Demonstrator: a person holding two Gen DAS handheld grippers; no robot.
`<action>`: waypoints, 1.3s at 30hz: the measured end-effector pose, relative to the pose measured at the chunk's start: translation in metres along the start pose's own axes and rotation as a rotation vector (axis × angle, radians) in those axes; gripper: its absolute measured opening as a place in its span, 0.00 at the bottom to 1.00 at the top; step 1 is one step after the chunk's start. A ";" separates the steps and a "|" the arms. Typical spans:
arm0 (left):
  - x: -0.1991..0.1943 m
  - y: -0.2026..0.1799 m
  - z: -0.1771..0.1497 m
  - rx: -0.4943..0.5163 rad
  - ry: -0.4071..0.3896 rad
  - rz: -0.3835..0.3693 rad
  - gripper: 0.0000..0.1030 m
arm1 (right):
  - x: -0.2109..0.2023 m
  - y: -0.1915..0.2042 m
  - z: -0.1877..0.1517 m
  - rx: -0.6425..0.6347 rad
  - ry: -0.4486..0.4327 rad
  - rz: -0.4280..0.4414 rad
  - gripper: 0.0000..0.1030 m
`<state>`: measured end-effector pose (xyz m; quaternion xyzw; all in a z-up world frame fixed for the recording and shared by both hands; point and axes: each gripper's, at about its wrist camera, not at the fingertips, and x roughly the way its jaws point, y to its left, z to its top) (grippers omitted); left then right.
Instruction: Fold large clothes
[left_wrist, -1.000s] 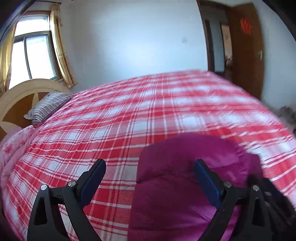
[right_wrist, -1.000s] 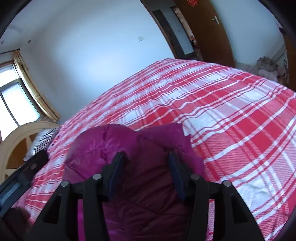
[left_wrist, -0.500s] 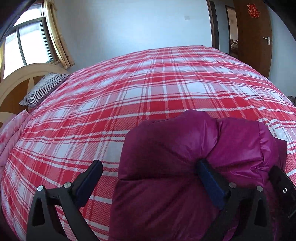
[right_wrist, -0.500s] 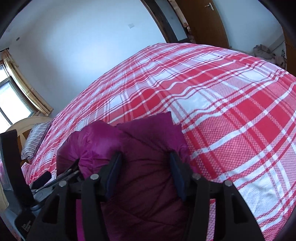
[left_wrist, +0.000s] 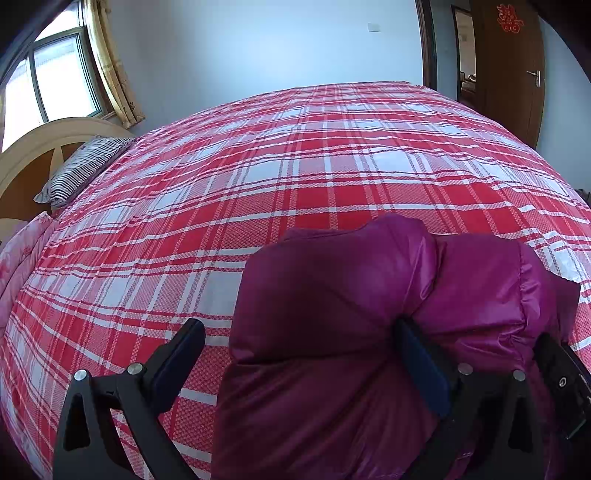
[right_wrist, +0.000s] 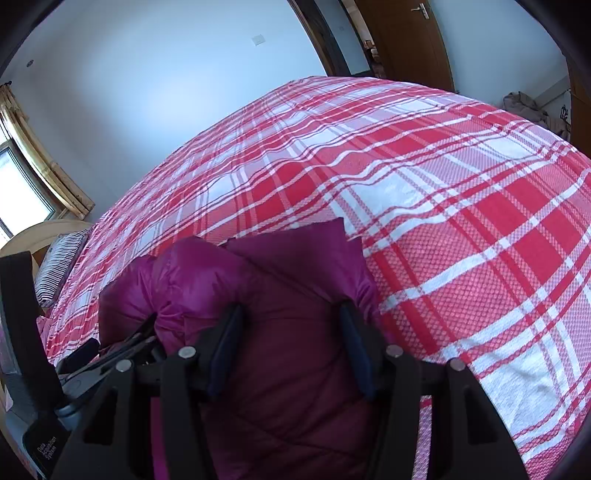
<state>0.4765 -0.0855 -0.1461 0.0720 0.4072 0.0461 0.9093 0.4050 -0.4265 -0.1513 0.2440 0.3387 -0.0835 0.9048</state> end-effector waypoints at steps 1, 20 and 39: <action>0.000 0.000 0.000 0.000 0.001 0.000 0.99 | 0.000 0.000 0.000 -0.001 0.001 -0.002 0.55; 0.005 0.001 -0.001 -0.012 0.014 -0.015 0.99 | 0.007 0.008 0.000 -0.045 0.019 -0.067 0.56; 0.014 0.007 0.000 -0.059 0.052 -0.075 1.00 | 0.012 0.016 -0.001 -0.086 0.041 -0.122 0.58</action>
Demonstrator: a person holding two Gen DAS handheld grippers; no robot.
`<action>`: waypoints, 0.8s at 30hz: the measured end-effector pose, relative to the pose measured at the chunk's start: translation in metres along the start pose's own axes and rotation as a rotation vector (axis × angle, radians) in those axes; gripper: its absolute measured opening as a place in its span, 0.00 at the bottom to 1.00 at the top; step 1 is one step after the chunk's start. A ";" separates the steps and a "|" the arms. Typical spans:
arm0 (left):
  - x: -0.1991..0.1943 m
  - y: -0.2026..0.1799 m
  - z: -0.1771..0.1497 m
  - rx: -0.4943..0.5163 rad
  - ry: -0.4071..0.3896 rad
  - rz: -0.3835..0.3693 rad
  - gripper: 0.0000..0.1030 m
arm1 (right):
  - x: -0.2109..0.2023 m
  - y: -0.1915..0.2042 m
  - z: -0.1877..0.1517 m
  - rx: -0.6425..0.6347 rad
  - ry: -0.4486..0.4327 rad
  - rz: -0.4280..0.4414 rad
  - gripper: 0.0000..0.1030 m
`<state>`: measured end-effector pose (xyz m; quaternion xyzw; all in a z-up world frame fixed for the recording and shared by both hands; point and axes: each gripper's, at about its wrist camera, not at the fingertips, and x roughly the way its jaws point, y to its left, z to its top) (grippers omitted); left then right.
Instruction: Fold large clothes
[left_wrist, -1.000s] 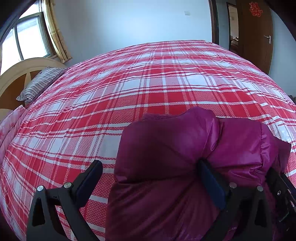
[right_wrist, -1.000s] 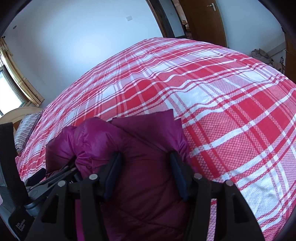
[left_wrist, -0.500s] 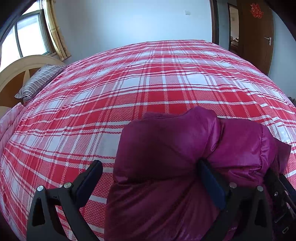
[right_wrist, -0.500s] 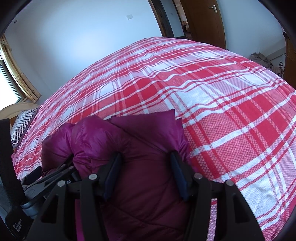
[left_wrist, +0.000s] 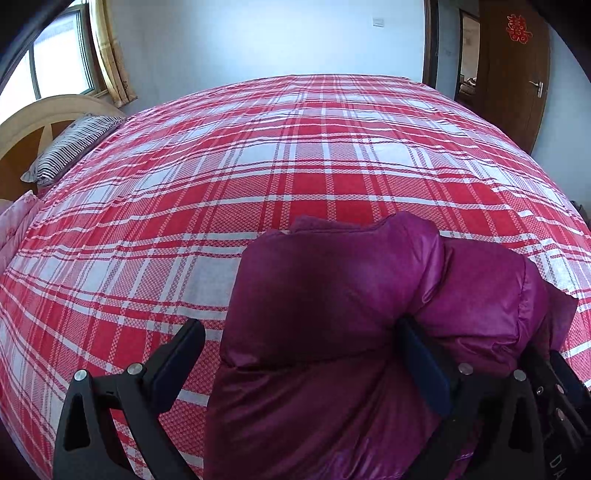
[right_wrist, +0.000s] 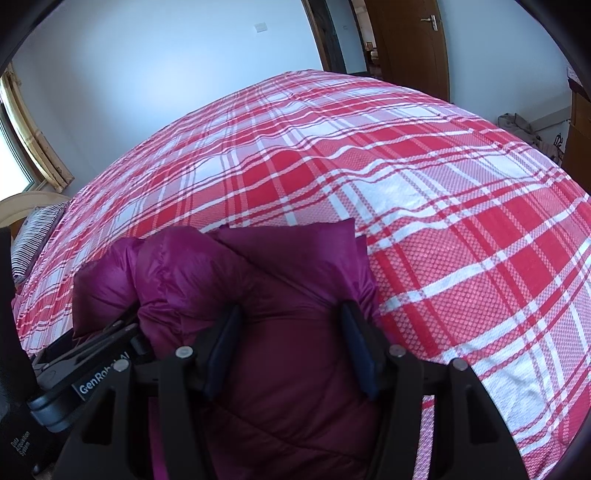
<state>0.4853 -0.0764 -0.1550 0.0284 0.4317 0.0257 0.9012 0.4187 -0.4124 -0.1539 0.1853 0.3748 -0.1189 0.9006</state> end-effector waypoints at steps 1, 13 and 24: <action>0.000 0.000 0.000 -0.003 0.002 -0.003 1.00 | 0.000 0.000 0.000 -0.001 0.001 -0.002 0.58; 0.002 0.001 0.001 -0.011 0.007 -0.011 1.00 | 0.004 0.003 0.000 -0.013 0.011 -0.018 0.58; 0.005 0.004 0.002 -0.040 0.029 -0.041 1.00 | 0.006 0.005 0.000 -0.022 0.014 -0.042 0.59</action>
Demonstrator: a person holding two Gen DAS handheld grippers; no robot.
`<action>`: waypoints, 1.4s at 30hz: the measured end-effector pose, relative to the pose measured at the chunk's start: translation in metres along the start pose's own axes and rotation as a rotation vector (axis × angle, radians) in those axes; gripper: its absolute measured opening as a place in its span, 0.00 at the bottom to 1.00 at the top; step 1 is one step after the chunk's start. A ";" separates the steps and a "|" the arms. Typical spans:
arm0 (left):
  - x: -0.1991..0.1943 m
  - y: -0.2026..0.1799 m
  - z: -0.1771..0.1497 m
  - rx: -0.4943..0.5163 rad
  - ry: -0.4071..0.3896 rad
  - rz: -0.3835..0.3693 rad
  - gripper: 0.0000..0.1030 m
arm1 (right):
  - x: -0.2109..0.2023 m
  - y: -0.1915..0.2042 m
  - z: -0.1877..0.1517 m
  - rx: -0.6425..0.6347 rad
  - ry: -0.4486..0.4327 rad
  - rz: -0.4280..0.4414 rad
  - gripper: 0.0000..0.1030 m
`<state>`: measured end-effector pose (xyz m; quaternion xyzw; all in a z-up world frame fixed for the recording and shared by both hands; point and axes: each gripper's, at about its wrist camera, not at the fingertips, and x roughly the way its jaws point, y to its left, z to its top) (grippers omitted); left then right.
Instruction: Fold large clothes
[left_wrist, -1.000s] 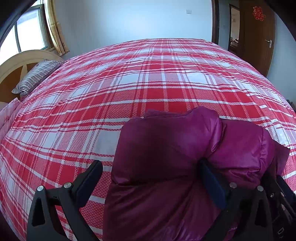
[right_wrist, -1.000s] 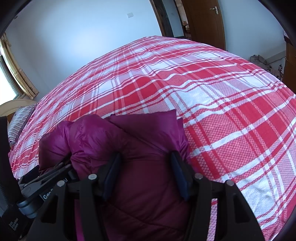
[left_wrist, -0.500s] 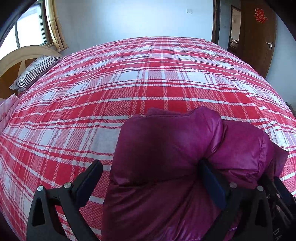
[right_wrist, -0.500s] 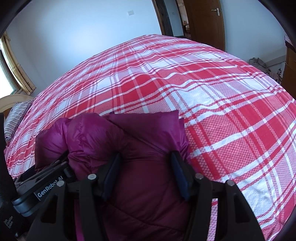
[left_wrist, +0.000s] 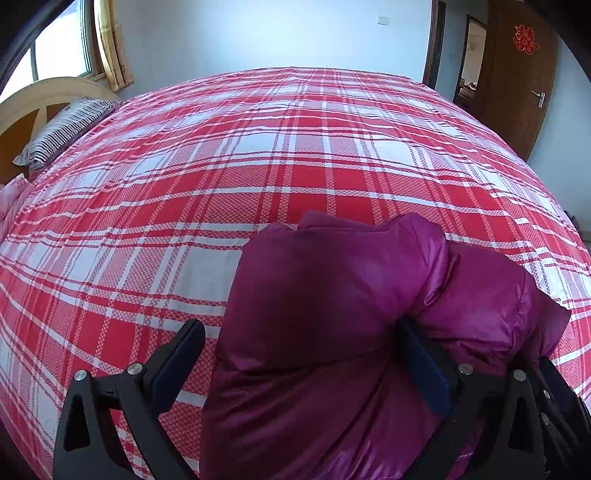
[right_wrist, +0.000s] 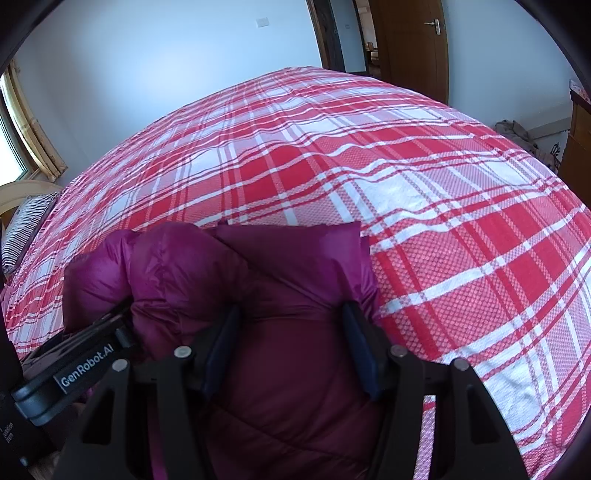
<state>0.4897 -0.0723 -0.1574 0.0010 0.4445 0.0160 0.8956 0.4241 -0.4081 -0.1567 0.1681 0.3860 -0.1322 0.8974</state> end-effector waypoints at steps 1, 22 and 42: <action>0.000 0.000 0.000 0.000 0.000 0.000 1.00 | 0.000 0.000 0.000 0.001 -0.001 0.001 0.59; -0.066 0.051 -0.076 -0.069 0.041 -0.465 0.99 | -0.001 -0.001 0.000 0.008 -0.007 0.011 0.59; -0.058 0.038 -0.079 0.028 -0.020 -0.443 0.99 | -0.027 -0.073 -0.002 0.235 -0.078 0.293 0.74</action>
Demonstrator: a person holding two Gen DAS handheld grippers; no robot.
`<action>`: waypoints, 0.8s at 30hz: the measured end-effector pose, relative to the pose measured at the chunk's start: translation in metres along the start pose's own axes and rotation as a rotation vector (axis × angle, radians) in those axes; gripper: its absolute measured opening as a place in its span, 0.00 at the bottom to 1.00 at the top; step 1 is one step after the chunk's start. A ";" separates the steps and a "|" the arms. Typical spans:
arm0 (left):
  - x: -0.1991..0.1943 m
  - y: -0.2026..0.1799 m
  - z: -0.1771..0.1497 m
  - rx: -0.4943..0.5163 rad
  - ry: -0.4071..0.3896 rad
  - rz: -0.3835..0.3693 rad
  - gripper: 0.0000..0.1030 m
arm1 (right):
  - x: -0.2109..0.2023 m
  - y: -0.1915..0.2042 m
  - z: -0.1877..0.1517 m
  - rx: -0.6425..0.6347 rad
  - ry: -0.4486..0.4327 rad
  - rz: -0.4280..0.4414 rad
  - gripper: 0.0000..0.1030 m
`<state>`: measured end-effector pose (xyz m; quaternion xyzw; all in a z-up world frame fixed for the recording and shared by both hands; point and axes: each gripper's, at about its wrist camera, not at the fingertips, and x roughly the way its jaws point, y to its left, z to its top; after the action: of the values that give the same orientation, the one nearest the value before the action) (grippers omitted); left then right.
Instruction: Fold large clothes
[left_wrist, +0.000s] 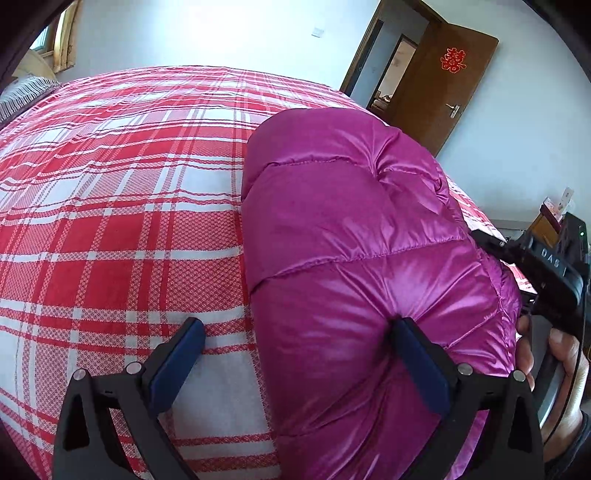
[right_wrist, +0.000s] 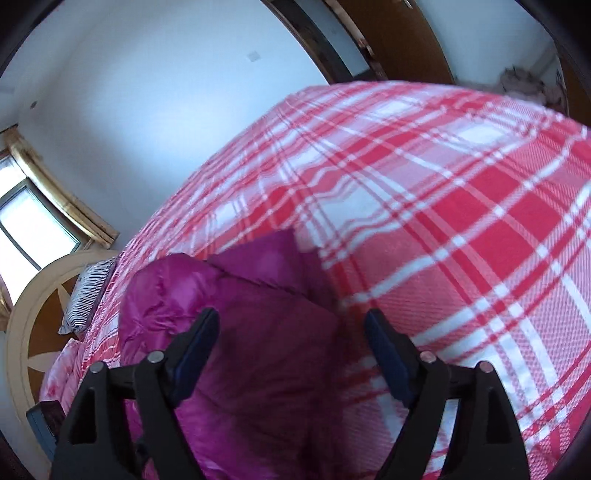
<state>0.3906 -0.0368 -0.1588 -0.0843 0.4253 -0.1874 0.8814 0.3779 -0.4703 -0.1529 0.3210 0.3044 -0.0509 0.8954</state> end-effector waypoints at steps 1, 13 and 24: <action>0.001 0.000 0.000 -0.002 0.000 -0.003 0.99 | 0.004 -0.003 0.000 -0.001 0.025 0.015 0.72; -0.003 0.002 -0.002 -0.003 -0.029 -0.076 0.99 | 0.020 -0.009 0.000 -0.002 0.131 0.174 0.43; -0.023 -0.039 -0.002 0.109 -0.022 -0.021 0.46 | 0.009 0.008 -0.007 -0.077 0.127 0.149 0.18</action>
<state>0.3658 -0.0631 -0.1315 -0.0428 0.4036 -0.2188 0.8874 0.3836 -0.4585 -0.1577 0.3107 0.3376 0.0480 0.8872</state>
